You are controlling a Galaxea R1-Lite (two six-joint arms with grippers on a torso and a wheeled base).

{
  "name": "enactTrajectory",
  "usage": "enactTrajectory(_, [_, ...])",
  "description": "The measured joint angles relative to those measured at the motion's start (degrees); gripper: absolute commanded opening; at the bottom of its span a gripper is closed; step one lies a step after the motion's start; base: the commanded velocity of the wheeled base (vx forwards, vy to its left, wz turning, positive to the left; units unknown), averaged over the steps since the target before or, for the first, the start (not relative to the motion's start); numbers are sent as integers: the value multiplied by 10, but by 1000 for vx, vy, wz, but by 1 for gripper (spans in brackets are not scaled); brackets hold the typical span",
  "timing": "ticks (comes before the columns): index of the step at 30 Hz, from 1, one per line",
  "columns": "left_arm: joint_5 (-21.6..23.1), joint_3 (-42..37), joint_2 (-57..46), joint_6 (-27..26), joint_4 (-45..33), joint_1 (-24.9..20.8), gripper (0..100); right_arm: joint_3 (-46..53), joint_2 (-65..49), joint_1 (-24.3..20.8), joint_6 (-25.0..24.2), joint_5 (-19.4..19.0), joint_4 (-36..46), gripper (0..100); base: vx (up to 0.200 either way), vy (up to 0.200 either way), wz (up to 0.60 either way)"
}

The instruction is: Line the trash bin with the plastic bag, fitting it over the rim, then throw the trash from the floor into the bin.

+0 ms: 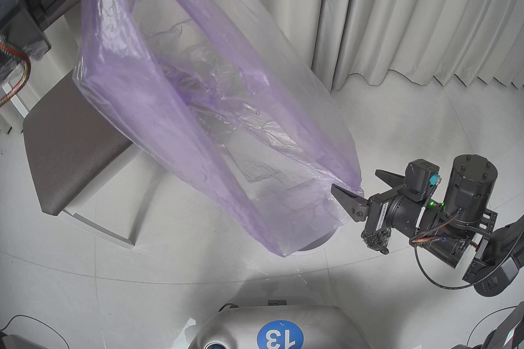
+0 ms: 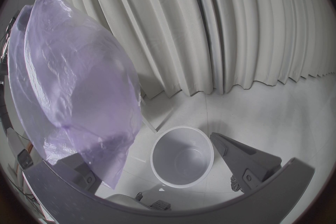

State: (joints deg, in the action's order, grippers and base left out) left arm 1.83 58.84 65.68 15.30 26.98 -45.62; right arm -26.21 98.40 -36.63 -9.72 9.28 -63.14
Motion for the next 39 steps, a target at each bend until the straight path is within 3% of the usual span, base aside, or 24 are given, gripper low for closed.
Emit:
enactTrajectory(8, [-1,1,-1,-3,0,0,0,-9,1,1,4,-1,0,100,0,0,0])
enactTrajectory(17, [0,0,-9,-14,-2,3,0,2,11,-36,17,0,-1,100,0,0,0])
enactTrajectory(29, [4,-6,-14,-16,-2,3,0,-17,8,-4,37,0,1,100,0,0,0])
enactTrajectory(39, [5,-5,-14,-23,-2,3,0,-50,-24,-5,37,-7,75,100,0,0,0])
